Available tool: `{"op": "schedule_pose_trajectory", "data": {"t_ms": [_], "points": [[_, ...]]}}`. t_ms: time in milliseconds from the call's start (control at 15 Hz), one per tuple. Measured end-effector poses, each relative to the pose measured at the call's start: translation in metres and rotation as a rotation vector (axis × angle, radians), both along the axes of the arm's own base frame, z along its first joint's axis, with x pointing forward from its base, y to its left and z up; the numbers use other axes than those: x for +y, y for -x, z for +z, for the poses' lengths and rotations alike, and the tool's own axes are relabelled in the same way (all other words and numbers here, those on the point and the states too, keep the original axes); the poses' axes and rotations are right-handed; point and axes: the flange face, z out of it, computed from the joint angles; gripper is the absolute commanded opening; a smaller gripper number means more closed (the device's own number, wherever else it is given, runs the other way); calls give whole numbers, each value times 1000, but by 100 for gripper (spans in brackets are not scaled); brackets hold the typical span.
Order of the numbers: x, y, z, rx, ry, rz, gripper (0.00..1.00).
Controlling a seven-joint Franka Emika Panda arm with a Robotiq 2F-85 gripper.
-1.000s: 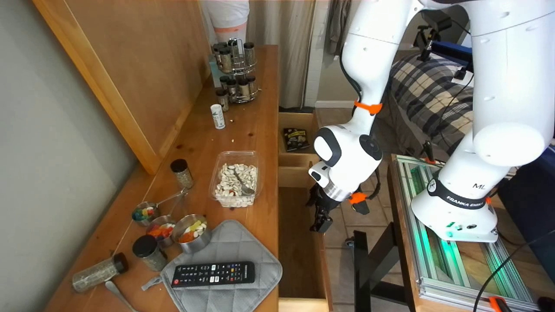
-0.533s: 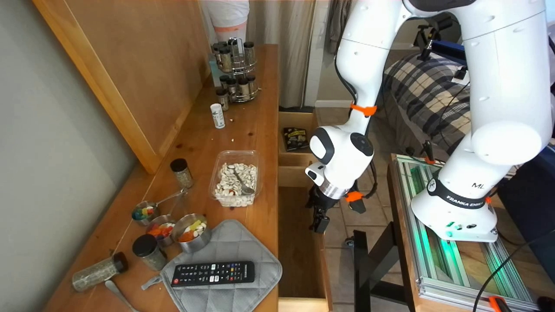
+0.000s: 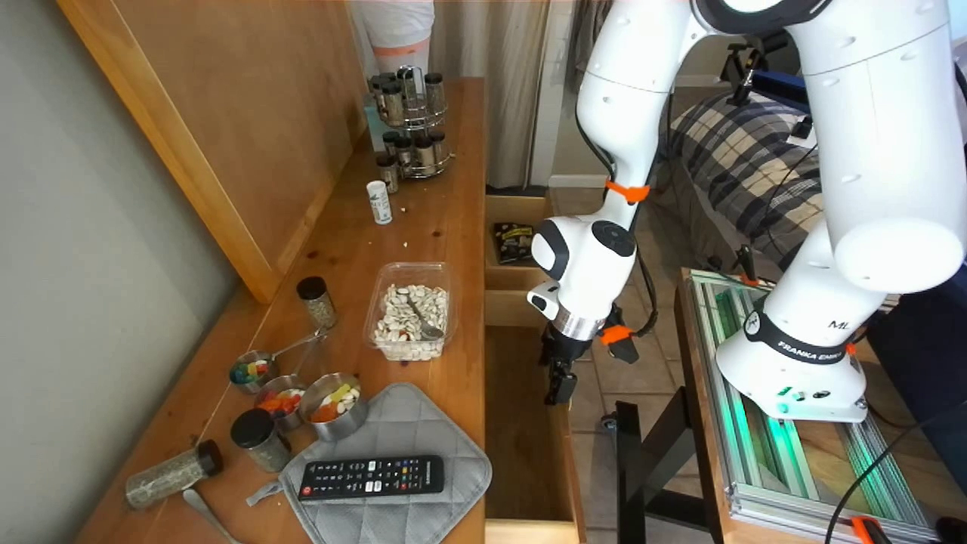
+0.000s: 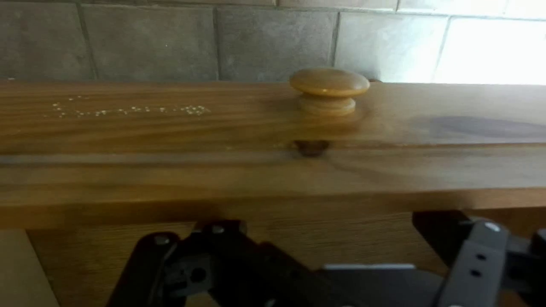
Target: Open the top left drawer
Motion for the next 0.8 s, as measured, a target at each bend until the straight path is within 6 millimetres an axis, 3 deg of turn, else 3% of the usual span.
{"op": "schedule_pose_trajectory", "data": {"t_ms": [800], "points": [[17,-2,3,19,48,50,100]]}}
